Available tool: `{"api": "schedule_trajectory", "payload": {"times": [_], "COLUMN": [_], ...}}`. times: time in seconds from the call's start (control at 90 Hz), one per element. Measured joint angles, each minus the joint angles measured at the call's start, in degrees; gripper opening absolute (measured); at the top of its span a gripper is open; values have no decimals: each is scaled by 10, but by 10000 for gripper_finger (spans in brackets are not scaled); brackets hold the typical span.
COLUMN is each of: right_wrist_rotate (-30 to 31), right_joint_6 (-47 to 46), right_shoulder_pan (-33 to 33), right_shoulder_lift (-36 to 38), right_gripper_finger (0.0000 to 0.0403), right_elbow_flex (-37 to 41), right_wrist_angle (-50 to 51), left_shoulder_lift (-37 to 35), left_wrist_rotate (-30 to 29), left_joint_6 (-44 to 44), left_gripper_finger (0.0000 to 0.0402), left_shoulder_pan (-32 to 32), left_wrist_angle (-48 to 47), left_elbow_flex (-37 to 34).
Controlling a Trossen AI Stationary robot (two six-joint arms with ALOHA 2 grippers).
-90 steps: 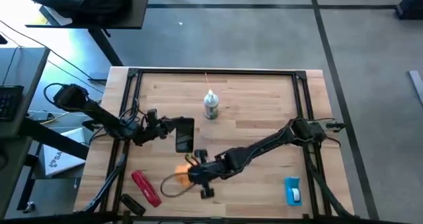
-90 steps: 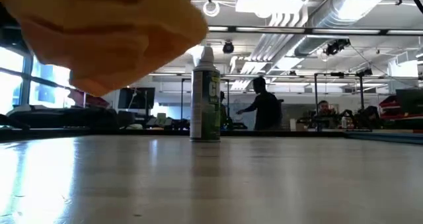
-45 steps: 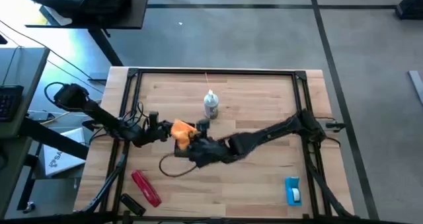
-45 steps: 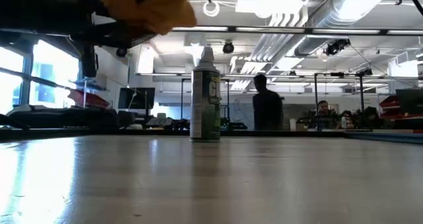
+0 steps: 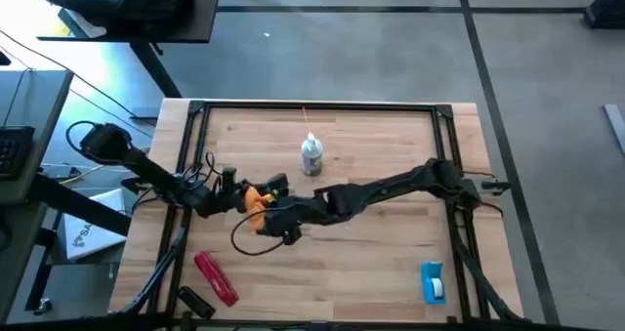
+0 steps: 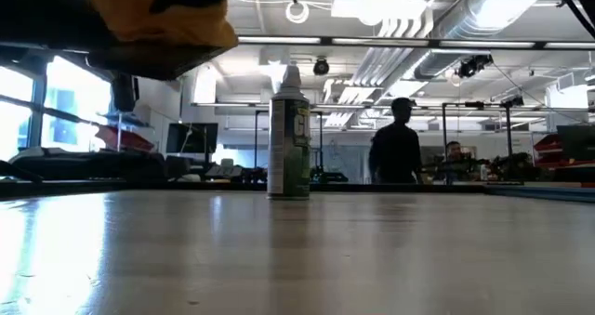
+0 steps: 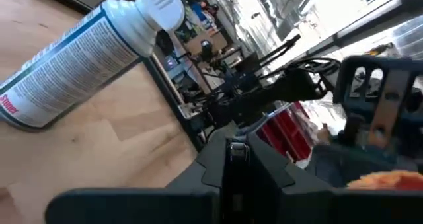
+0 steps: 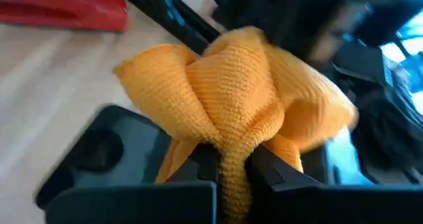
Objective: Apply microfiber cloth
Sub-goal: Wipe the front and back of the black cellphone using the orange microfiber cloth
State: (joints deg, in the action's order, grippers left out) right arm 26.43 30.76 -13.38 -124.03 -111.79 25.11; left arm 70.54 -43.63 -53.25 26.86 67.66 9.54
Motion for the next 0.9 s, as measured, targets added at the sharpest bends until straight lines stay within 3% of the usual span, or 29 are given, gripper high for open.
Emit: {"api": "schedule_trajectory", "payload": {"times": [0.267,0.367,0.556,0.778,0.9], "right_wrist_rotate": [181,184,60,-175,-215], "right_joint_6": [-73,-82,-5,74,94], "right_shoulder_pan": [-19,-28,-58,-33,-11], "right_shoulder_lift": [50,67,74,35,2], "right_gripper_finger": [3,3,3,3,3], "right_elbow_flex": [1,1,1,1,1], "right_wrist_angle": [178,207,131,-16,-61], "left_shoulder_lift": [0,-1,-1,-1,0], "left_wrist_rotate": [34,36,29,54,72], "left_joint_6": [-6,-4,-4,-17,-20], "left_gripper_finger": [15,15,15,15,15], "left_shoulder_pan": [9,8,3,2,6], "left_wrist_angle": [-13,-10,-13,-13,-24], "left_elbow_flex": [0,2,2,1,7]}}
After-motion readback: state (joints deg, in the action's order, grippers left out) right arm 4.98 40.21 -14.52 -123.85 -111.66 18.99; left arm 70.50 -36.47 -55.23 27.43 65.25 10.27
